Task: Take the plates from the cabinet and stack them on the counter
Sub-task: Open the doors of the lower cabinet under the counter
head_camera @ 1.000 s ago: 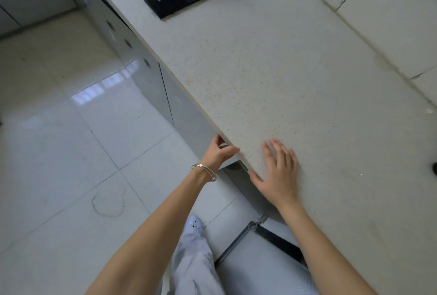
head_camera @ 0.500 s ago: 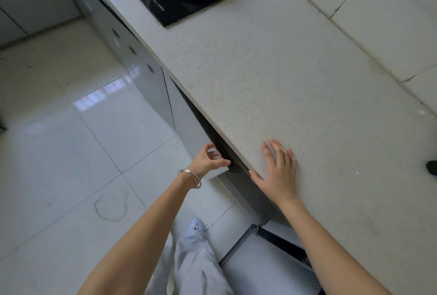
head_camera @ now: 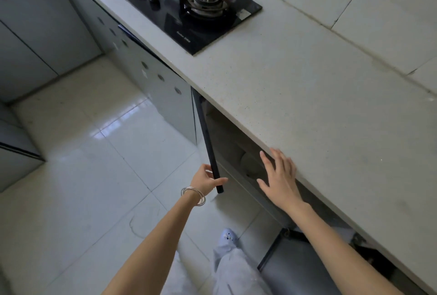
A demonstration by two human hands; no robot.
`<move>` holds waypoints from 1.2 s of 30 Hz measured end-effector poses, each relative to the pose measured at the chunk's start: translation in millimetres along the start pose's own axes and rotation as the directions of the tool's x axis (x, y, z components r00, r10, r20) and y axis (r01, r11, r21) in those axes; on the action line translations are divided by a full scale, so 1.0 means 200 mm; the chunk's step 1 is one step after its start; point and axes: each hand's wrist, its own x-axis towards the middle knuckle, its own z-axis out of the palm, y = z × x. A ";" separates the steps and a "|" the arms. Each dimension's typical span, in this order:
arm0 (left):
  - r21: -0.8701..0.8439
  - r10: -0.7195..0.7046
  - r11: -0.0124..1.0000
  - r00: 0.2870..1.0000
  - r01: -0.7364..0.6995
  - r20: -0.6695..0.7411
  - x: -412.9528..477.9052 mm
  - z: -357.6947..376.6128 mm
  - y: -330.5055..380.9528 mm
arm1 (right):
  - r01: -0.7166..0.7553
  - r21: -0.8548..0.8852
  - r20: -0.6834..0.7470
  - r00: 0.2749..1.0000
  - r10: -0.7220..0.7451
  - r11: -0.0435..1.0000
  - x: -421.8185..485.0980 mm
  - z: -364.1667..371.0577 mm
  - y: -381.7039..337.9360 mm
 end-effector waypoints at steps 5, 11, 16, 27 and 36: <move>0.130 0.067 0.990 0.996 -0.058 -0.066 -0.05 -0.16 -0.06 | -0.050 0.012 0.013 0.999 0.050 0.999 -0.04 -0.02 -0.33; 0.281 0.159 0.948 0.987 -0.152 -0.004 -0.04 -0.56 -0.21 | -0.135 0.072 -0.014 0.991 0.136 0.988 -0.08 0.01 -0.68; 0.309 0.239 0.919 0.969 -0.245 0.057 -0.03 -0.90 -0.31 | -0.216 0.118 0.013 0.976 0.216 0.969 -0.10 0.08 -0.98; 0.549 0.428 0.756 0.904 -0.357 -0.002 0.11 -1.41 -0.41 | -0.240 0.142 -0.032 0.969 0.247 0.960 -0.08 0.06 -1.25; 0.553 0.451 0.765 0.888 -0.332 -0.091 0.15 -1.69 -0.33 | -0.274 0.114 -0.045 0.959 0.281 0.955 -0.11 0.02 -1.24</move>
